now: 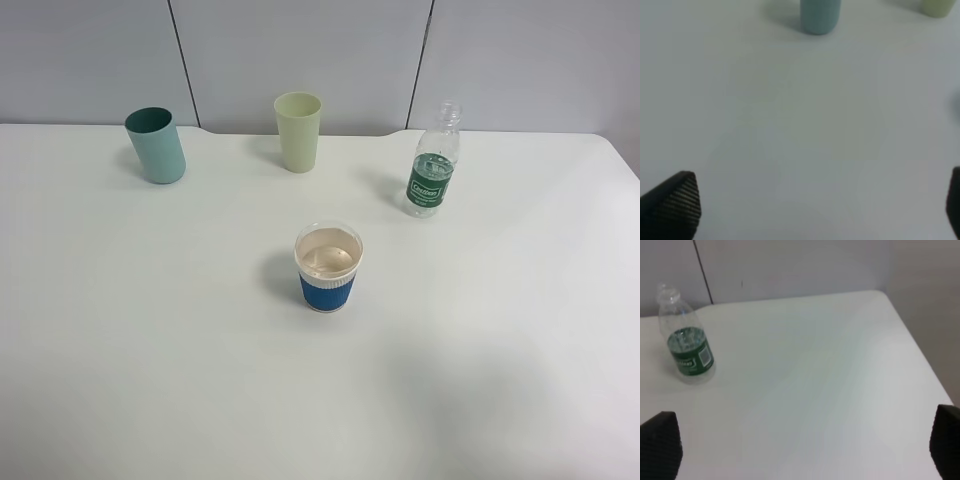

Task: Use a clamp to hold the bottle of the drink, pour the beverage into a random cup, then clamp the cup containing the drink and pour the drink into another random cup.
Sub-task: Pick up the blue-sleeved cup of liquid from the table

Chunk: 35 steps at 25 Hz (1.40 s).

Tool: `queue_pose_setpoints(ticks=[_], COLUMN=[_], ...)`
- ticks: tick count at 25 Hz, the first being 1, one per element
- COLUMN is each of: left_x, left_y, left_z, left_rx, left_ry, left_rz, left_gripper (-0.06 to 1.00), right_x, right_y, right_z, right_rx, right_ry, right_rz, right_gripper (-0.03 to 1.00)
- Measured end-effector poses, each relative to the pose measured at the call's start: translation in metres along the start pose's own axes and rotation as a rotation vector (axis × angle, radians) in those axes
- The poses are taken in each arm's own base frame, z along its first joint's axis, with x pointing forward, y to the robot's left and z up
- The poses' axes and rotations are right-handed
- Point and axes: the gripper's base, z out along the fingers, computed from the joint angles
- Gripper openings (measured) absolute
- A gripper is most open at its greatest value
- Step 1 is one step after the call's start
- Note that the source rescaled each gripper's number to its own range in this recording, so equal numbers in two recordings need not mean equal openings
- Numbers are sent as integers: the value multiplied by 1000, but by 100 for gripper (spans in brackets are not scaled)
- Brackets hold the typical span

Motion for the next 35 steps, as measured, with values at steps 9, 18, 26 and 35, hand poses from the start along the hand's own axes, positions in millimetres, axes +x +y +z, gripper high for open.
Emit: queue_pose_setpoints(ticks=[9,18,26,35], left_x=[0,0,0,0], left_y=[0,0,0,0], left_z=[0,0,0,0], left_rx=[0,0,0,0], left_ry=[0,0,0,0], left_rz=[0,0,0,0], left_gripper=[100,100,100,100], right_x=[12,16,16,16], right_y=[-1,-4,-4,-4], right_z=[4,5,5,5], right_rx=[-9,22,22,22], right_ry=[109,130,130,130], right_rz=[-15,-7,-7,-6], right_gripper=[100,100,100,100])
